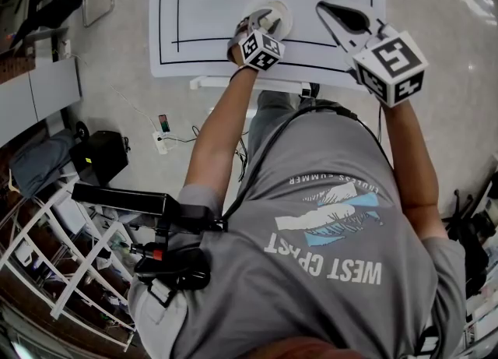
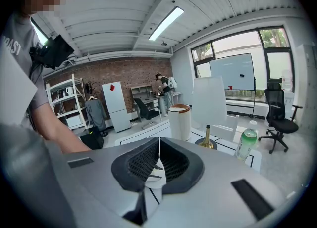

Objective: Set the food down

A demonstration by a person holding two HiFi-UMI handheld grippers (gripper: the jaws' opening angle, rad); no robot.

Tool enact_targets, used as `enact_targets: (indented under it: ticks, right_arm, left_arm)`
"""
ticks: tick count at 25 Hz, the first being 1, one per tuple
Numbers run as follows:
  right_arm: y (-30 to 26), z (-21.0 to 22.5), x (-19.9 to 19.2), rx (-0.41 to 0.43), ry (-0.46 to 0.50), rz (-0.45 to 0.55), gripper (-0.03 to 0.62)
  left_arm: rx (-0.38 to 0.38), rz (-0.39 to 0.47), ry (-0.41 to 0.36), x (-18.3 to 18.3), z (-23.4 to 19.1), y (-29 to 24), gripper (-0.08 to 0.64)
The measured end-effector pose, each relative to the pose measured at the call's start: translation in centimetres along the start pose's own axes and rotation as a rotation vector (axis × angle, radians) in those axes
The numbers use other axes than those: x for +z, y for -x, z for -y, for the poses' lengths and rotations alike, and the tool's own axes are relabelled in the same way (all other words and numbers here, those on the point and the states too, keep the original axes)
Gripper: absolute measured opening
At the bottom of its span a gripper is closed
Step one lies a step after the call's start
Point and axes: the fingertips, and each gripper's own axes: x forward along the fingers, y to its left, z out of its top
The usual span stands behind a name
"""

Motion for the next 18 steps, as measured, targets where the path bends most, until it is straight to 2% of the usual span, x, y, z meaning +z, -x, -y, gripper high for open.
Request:
enact_targets:
  ticks: [11, 18]
  right_arm:
    - [0.7, 0.1, -0.6, 0.006, 0.0, -0.001, 0.008]
    - [1.7, 0.4, -0.7, 0.009, -0.002, 0.011, 0.008]
  left_arm:
    - [-0.001, -0.014, 0.019, -0.1, 0.4, 0.2, 0.13]
    - [-0.058, -0.049, 0.064, 0.0, 1.3, 0.2, 0.172]
